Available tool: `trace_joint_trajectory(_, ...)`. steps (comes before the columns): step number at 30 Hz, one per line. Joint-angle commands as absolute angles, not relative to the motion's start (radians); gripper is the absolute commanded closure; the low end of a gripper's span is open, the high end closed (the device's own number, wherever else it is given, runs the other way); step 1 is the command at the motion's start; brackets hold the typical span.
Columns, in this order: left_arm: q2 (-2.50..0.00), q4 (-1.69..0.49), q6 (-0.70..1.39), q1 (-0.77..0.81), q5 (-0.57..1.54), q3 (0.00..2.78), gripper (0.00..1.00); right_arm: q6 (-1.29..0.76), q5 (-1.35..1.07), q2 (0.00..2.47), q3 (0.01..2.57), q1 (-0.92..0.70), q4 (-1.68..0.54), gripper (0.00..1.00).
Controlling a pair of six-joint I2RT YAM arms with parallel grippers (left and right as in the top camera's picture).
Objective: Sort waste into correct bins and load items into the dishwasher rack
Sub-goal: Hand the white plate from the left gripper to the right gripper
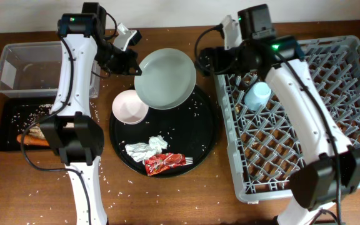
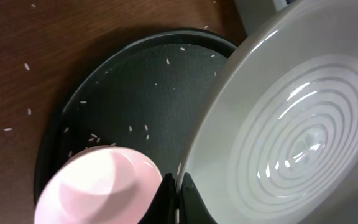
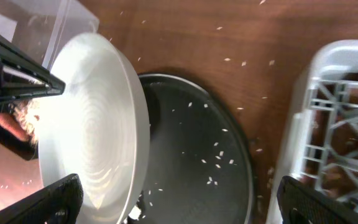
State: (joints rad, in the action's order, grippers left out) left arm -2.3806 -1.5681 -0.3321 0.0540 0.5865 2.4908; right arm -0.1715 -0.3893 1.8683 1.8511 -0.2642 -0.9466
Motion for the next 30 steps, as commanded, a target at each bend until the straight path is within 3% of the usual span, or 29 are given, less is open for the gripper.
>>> trace_joint_trajectory(1, -2.362, -1.57, -0.326, 0.049, 0.663, 2.501, 1.0, -0.153, -0.45, 1.917, 1.85, -0.302, -0.933, 0.01)
trace_joint_trajectory(4, -2.362, -1.573, -0.326, 0.05, 0.663, 2.501, 1.0, -0.153, -0.457, 1.92, 1.85, -0.33, -0.891, 0.12)
trace_joint_trajectory(11, -2.362, -1.567, -0.326, 0.049, 0.663, 2.501, 1.0, -0.153, -0.456, 1.92, 1.85, -0.347, -0.882, 0.72)
trace_joint_trajectory(13, -2.362, -1.563, -0.326, 0.05, 0.663, 2.501, 1.0, -0.153, -0.456, 1.92, 1.85, -0.347, -0.886, 0.82)
trace_joint_trajectory(14, -2.362, -1.564, -0.326, 0.049, 0.663, 2.501, 0.99, -0.153, -0.456, 1.92, 1.85, -0.347, -0.886, 0.88)
trace_joint_trajectory(16, -2.362, -1.564, -0.326, 0.049, 0.663, 2.501, 0.85, -0.154, -0.437, 1.92, 1.85, -0.347, -0.885, 0.96)
trace_joint_trajectory(19, -2.362, -1.563, -0.326, 0.05, 0.663, 2.501, 0.53, -0.153, -0.378, 1.914, 1.854, -0.347, -0.884, 0.96)
trace_joint_trajectory(21, -2.362, -1.552, -0.326, 0.047, 0.662, 2.501, 0.41, -0.147, -0.252, 1.887, 1.89, -0.344, -0.927, 0.96)
trace_joint_trajectory(26, -2.362, -1.491, -0.326, 0.02, 0.662, 2.501, 0.36, -0.135, 0.2, 1.81, 2.09, -0.291, -1.198, 0.96)
trace_joint_trajectory(27, -2.362, -1.457, -0.326, 0.014, 0.658, 2.501, 0.34, -0.135, 0.397, 1.797, 2.128, -0.257, -1.287, 0.96)
trace_joint_trajectory(30, -2.362, -1.428, -0.326, 0.01, 0.654, 2.501, 0.32, -0.135, 0.651, 1.796, 2.124, -0.223, -1.372, 0.96)
